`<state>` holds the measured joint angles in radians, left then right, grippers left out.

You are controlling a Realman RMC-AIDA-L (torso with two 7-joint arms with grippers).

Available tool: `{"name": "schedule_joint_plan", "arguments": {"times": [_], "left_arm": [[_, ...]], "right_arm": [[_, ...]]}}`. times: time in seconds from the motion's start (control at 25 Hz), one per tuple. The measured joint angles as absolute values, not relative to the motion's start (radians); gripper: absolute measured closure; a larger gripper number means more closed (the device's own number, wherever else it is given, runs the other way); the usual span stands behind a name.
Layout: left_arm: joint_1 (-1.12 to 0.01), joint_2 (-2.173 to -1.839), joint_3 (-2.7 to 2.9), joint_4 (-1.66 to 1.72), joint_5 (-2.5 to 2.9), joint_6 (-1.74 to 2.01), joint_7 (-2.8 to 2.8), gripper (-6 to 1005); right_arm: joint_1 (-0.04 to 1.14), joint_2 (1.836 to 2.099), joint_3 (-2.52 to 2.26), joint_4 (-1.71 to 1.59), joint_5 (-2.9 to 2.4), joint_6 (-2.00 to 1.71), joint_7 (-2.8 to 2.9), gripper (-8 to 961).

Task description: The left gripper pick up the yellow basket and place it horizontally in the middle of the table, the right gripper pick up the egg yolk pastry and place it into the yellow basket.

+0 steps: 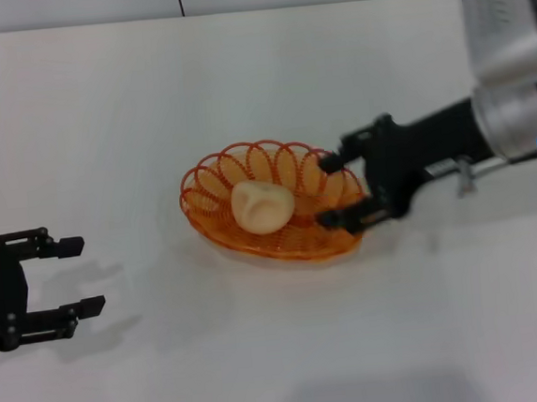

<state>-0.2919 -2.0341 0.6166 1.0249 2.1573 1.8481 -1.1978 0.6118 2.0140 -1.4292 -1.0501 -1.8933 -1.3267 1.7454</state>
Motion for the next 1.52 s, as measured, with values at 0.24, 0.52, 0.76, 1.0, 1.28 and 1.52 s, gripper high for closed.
{"name": "schedule_joint_plan", "arguments": {"times": [0.24, 0.52, 0.76, 1.0, 1.28, 1.52], "left_arm": [[-0.294, -2.024, 0.616, 1.017, 2.158, 1.858, -1.194, 287], [-0.304, -2.016, 0.624, 1.017, 2.162, 1.909, -1.181, 287], [-0.321, -2.016, 0.638, 1.012, 2.169, 1.916, -1.191, 287], [-0.340, -2.016, 0.643, 1.006, 2.186, 1.910, -1.209, 287], [-0.345, -2.016, 0.642, 1.006, 2.186, 1.900, -1.206, 287], [-0.351, -2.016, 0.641, 1.006, 2.194, 1.900, -1.209, 287]], "right_arm": [[0.544, 2.012, -1.297, -1.044, -1.893, -1.479, 1.628, 245], [0.537, 2.001, -1.180, -1.011, -1.908, -1.602, 1.579, 245], [0.545, 1.985, -1.164, -1.012, -1.942, -1.646, 1.584, 245], [0.547, 1.968, -1.149, -1.011, -1.944, -1.662, 1.584, 245], [0.548, 1.963, -1.127, -1.010, -1.959, -1.665, 1.585, 245], [0.548, 1.963, -1.117, -1.015, -1.961, -1.660, 1.585, 245]]}}
